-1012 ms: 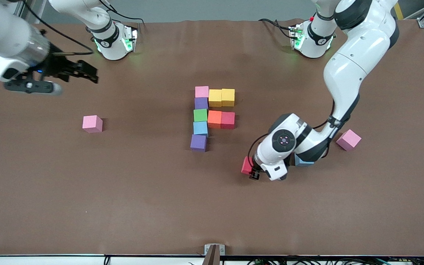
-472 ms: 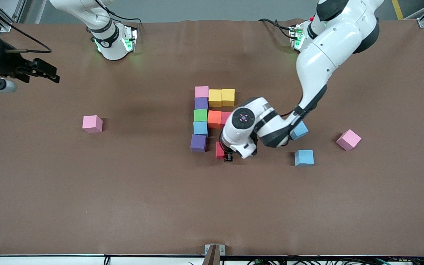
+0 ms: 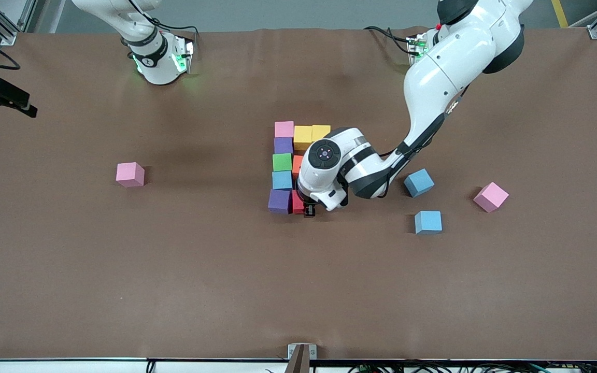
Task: Arrange 11 blocks into digit 3
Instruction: 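Place the red cube beside the purple cube with the left gripper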
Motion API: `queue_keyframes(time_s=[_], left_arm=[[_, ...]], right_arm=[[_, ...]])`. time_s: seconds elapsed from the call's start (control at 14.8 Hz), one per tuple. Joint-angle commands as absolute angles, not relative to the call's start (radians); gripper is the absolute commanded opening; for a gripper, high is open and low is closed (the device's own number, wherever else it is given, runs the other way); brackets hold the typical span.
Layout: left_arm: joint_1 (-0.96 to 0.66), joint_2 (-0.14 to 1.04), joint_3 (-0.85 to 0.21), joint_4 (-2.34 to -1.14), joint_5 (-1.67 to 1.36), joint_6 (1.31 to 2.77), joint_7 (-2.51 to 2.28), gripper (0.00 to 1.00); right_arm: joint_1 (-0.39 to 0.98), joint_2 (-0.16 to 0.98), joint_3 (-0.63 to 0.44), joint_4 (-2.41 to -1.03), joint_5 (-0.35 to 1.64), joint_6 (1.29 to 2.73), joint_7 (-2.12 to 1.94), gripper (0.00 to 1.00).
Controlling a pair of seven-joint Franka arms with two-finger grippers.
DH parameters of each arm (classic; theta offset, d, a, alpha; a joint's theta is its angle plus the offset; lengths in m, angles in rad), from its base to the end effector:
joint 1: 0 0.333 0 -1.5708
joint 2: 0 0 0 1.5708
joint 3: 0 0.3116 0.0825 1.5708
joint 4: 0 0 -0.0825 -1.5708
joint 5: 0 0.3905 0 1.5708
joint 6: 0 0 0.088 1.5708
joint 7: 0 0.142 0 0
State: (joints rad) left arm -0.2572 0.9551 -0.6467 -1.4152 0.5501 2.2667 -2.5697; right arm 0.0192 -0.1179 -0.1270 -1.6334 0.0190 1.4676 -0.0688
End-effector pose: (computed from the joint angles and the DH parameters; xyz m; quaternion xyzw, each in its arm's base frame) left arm 0.5385 -0.5047 0.1667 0.7077 0.7036 -0.0449 0.0448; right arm 0.5089 -0.0559 0.6096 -0.9994 0.0181 0.0228 0.0190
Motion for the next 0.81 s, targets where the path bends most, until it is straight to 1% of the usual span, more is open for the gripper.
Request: queue_keyframes(time_s=[0.0,0.2,0.34,0.74], left_arm=[[-0.267,0.937,-0.634,-1.424,0.548,2.256,-2.579,0.25],[-0.272,0.948,-0.634,-1.424,0.586,2.256,-2.577,0.25],[-0.272,0.951,-0.634,-1.424,0.586,2.256,-2.576,0.25],[-0.305,0.959,-0.609,-1.422,0.583,2.258,-2.573,0.25]], right_arm=[[0.002,-0.115,-0.107,-1.591,-0.008,1.463,-0.080,1.00],[0.000,-0.107,-0.107,-1.588,-0.005,1.450,-0.066,1.00],[-0.031,-0.106,-0.110,-1.571,0.014,1.454,-0.074,1.00],[-0.031,-0.100,-0.112,-1.534,0.011,1.460,-0.077,1.00]])
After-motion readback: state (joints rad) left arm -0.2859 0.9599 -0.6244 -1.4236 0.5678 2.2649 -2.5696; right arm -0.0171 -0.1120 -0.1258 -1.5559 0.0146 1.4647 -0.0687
